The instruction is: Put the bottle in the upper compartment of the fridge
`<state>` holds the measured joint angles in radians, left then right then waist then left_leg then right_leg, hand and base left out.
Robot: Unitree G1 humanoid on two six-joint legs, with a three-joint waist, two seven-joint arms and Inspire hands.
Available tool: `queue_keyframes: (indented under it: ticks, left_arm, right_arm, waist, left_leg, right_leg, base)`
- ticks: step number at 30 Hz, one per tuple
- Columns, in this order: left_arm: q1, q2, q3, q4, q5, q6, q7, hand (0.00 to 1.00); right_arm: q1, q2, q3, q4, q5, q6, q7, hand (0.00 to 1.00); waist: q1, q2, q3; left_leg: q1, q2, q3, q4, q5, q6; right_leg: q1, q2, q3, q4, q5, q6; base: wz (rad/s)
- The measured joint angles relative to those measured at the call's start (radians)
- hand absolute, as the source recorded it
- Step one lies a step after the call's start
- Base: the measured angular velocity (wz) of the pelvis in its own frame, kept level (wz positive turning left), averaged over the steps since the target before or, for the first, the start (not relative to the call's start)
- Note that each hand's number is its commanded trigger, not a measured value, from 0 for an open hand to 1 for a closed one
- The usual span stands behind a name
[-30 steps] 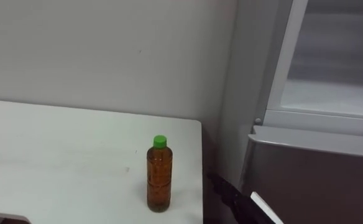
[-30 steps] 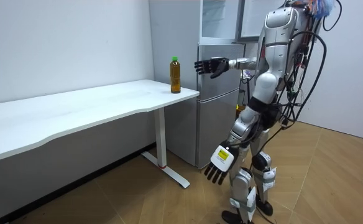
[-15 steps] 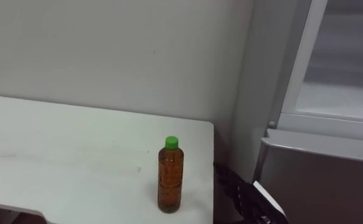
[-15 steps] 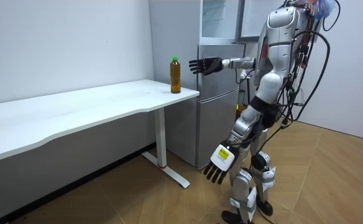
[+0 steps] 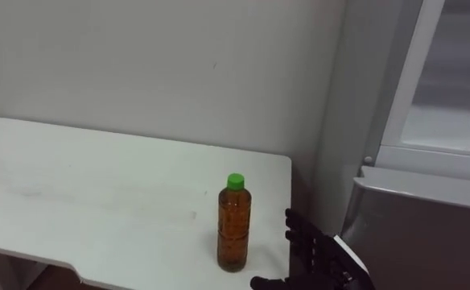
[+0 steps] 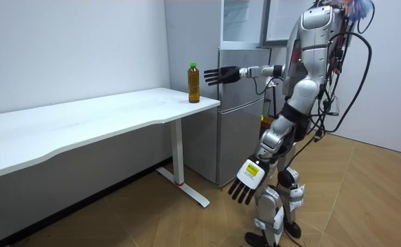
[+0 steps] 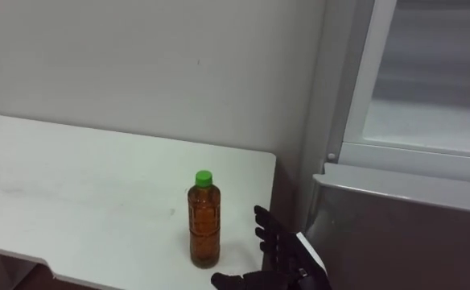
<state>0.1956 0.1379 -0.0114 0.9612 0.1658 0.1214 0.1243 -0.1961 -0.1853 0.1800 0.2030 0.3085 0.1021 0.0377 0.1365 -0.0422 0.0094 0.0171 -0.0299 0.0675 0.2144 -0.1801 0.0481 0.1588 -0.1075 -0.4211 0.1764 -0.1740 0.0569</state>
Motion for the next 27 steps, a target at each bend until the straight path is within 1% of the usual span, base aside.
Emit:
queue_keyframes:
  ticks: [2, 4, 8, 10, 14, 18, 21, 24, 27]
  left_arm:
    - [-0.004, -0.003, 0.001, 0.0, -0.006, 0.001, -0.001, 0.0]
    - [-0.006, -0.01, 0.002, 0.0, -0.017, 0.001, -0.003, 0.0]
    - [-0.006, -0.013, 0.006, 0.001, -0.03, 0.001, -0.004, 0.0]
    - [-0.007, -0.013, 0.006, 0.001, -0.054, 0.001, 0.004, 0.0]
    - [-0.006, -0.018, 0.004, 0.001, -0.06, 0.0, 0.024, 0.0]
    - [-0.007, -0.023, -0.002, 0.001, -0.096, -0.002, 0.049, 0.0]
    - [-0.008, -0.028, -0.002, 0.0, -0.098, -0.006, 0.063, 0.0]
    - [-0.008, -0.035, 0.0, -0.001, -0.098, -0.006, 0.071, 0.0]
    - [-0.008, -0.037, 0.0, -0.009, -0.099, -0.006, 0.087, 0.0]
  right_arm:
    - [-0.033, 0.011, -0.001, 0.048, -0.003, 0.0, -0.018, 0.0]
    - [-0.066, 0.033, -0.001, 0.091, -0.004, 0.0, -0.051, 0.0]
    - [-0.075, 0.035, 0.004, 0.117, -0.015, 0.0, -0.081, 0.0]
    - [-0.103, 0.035, 0.007, 0.167, -0.019, 0.0, -0.081, 0.0]
    - [-0.108, 0.035, 0.007, 0.179, -0.022, 0.0, -0.081, 0.0]
    - [-0.115, 0.035, 0.007, 0.179, -0.016, 0.0, -0.081, 0.0]
    - [-0.148, 0.036, 0.007, 0.179, -0.009, 0.0, -0.089, 0.0]
    - [-0.184, 0.038, 0.007, 0.193, -0.033, 0.0, -0.106, 0.0]
    - [-0.215, 0.041, 0.007, 0.223, -0.043, 0.0, -0.115, 0.0]
  waist:
    - [0.007, -0.002, -0.0012]
    - [0.008, 0.001, 0.0005]
    - [0.016, 0.0, -0.0001]
    - [0.018, -0.001, -0.0007]
    - [0.019, -0.007, -0.004]
    - [0.031, -0.013, -0.0053]
    - [0.034, -0.014, -0.0049]
    - [0.039, -0.016, -0.0037]
    - [0.043, -0.023, -0.0018]
  left_leg:
    - [-0.003, -0.001, 0.0, -0.001, 0.005, 0.0]
    - [-0.006, -0.001, -0.001, -0.002, 0.008, 0.0]
    - [-0.009, -0.001, -0.013, -0.003, 0.012, 0.0]
    - [-0.012, -0.001, -0.018, -0.003, 0.014, 0.0]
    - [-0.019, -0.003, -0.028, -0.003, 0.016, 0.001]
    - [-0.032, -0.004, -0.029, -0.002, 0.019, 0.001]
    - [-0.049, -0.005, -0.029, -0.004, 0.025, 0.002]
    - [-0.048, -0.009, -0.028, -0.016, 0.034, 0.004]
    - [-0.061, -0.01, -0.029, -0.015, 0.037, 0.005]
  right_leg:
    - [0.001, 0.0, 0.0, -0.008, 0.0, 0.0]
    - [0.0, 0.0, -0.001, -0.008, 0.0, 0.0]
    - [0.001, 0.0, -0.008, -0.007, 0.0, 0.0]
    - [0.0, -0.002, -0.027, -0.007, 0.0, 0.0]
    - [-0.002, -0.005, -0.049, -0.008, 0.0, 0.0]
    - [-0.015, -0.006, -0.049, -0.006, 0.0, 0.0]
    - [-0.031, -0.007, -0.049, -0.007, 0.0, 0.0]
    - [-0.034, -0.01, -0.049, -0.007, 0.0, 0.0]
    - [-0.043, -0.011, -0.051, -0.008, 0.0, 0.0]
  base:
    - [0.04]
    - [0.06]
    - [0.09]
    - [0.05]
    - [0.09]
    - [0.01]
    - [0.01]
    - [0.05]
    - [0.04]
